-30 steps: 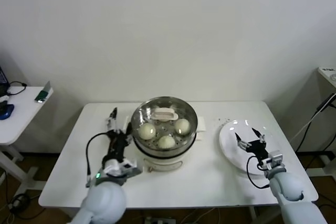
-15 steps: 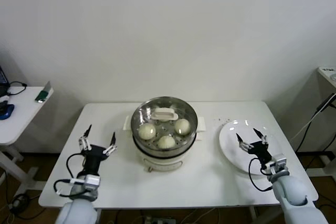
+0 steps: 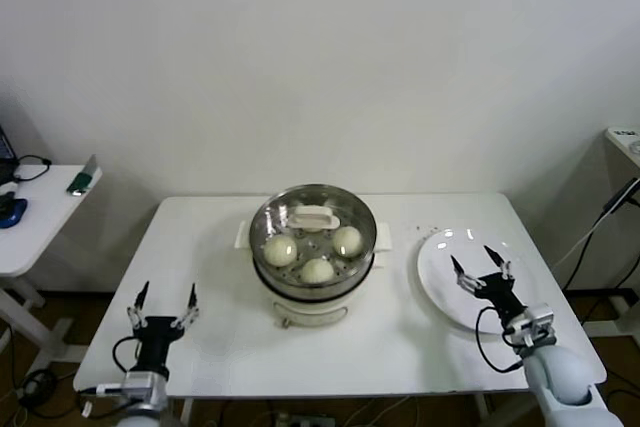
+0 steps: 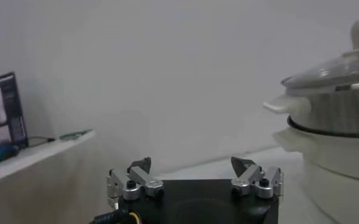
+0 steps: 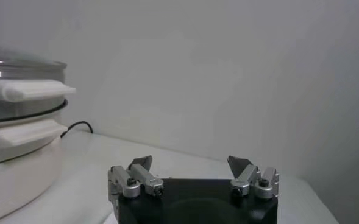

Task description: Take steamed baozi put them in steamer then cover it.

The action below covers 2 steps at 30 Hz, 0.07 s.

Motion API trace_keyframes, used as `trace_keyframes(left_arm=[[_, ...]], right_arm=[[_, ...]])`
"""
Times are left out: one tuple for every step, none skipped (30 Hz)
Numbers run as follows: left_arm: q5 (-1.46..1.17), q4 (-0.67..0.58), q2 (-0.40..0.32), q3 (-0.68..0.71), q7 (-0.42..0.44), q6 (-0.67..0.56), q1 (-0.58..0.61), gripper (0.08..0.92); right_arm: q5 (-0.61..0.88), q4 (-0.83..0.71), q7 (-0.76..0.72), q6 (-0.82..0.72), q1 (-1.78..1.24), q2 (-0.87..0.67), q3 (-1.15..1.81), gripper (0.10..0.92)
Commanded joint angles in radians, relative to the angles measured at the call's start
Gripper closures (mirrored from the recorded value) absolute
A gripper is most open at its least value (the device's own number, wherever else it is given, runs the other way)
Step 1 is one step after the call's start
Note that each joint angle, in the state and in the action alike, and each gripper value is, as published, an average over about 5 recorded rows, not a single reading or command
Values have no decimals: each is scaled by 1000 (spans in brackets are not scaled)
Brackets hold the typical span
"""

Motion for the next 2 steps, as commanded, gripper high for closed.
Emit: trace_keyframes(left_arm=[[-93, 49, -18, -36, 0, -80, 26, 177], [-94, 48, -18, -36, 0, -79, 26, 177]], right_arm=[[12, 16, -11, 24, -26, 4, 27, 203], [12, 15, -11, 25, -26, 4, 28, 203]])
